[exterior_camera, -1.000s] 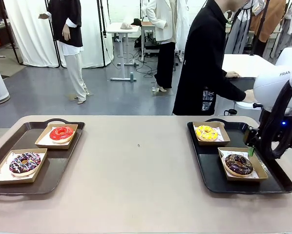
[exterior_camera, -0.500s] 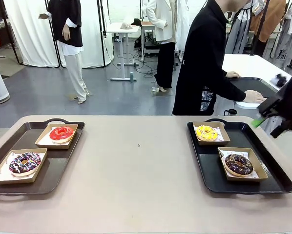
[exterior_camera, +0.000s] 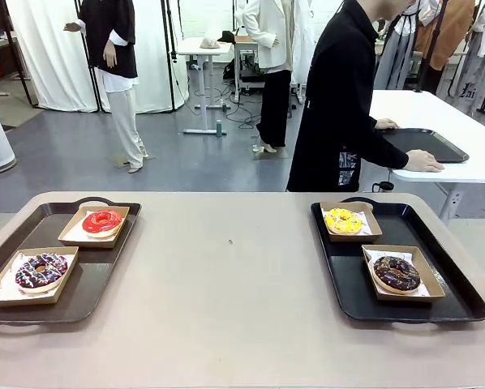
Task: Individually package the donuts and arrange them on the tray.
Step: Place the picked Paper togo box on the Handle tray.
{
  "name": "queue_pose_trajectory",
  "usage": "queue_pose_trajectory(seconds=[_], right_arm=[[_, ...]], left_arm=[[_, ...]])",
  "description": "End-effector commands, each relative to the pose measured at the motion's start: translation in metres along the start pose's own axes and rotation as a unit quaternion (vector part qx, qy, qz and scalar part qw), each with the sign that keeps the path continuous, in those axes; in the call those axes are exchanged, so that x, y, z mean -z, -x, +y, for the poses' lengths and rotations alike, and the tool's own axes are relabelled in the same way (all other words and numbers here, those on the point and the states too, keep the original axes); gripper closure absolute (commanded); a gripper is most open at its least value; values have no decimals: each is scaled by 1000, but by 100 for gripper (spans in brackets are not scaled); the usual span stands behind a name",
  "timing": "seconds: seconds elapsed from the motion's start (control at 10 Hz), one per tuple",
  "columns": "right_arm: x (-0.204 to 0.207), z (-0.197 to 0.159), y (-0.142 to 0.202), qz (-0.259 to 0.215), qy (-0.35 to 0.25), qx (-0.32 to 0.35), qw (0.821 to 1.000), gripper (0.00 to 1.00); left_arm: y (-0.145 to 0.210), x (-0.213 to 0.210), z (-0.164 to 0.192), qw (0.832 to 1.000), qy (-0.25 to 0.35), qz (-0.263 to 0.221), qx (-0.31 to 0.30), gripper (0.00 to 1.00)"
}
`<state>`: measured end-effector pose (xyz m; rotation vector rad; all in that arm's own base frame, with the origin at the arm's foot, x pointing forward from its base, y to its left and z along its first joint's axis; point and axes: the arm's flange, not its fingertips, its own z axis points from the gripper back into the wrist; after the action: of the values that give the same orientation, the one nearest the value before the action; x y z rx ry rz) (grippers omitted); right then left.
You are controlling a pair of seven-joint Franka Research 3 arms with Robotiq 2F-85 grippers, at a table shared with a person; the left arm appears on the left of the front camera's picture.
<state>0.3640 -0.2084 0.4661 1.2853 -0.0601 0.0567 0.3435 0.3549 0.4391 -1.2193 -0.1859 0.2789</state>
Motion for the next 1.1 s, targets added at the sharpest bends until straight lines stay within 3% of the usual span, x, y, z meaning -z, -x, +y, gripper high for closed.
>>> queue_pose_trajectory(seconds=[0.0, 0.4, 0.6, 0.7, 1.0], right_arm=[[-24, -28, 3, -27, -28, 4, 999, 0], [-37, -75, 19, -63, -25, 43, 997, 0], [-25, -76, 14, -121, 6, 66, 990, 0], [-40, -78, 25, -58, -21, 52, 997, 0], [-40, -78, 25, -58, -21, 52, 997, 0]], left_arm=[[1, -1, -2, 1000, -1, -1, 1, 0], [1, -1, -2, 1000, -1, -1, 1, 0], [1, -1, -2, 1000, -1, -1, 1, 0], [1, -1, -2, 1000, -1, -1, 1, 0], [1, -1, -2, 1000, -1, -1, 1, 0]])
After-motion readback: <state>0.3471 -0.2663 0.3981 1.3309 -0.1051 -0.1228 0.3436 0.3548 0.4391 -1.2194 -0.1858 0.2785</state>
